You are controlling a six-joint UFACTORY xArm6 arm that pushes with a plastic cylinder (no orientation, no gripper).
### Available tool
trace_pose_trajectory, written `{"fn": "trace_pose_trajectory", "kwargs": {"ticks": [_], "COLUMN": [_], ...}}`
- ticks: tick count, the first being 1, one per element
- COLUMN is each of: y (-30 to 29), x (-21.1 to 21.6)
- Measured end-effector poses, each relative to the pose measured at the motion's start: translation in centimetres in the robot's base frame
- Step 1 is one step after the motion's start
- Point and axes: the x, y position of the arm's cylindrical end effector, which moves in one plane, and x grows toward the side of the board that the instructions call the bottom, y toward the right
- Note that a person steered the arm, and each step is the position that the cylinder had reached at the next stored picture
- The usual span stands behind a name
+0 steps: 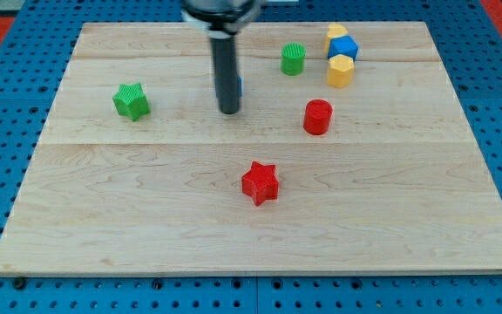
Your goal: Slide the red circle towards the green star
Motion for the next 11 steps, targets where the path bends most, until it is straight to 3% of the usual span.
{"fn": "trace_pose_trajectory", "kwargs": {"ticks": [1,2,3,4,5,6,7,8,9,10,11], "y": [0.7,-2.8,-5.6,2.0,4.0,10.8,9.5,18.1,14.5,11.3,16.0], "x": [-3.4,-6.1,-6.2,-3.6,4.5,13.0,14.0,10.1,5.0,4.8,3.8]}}
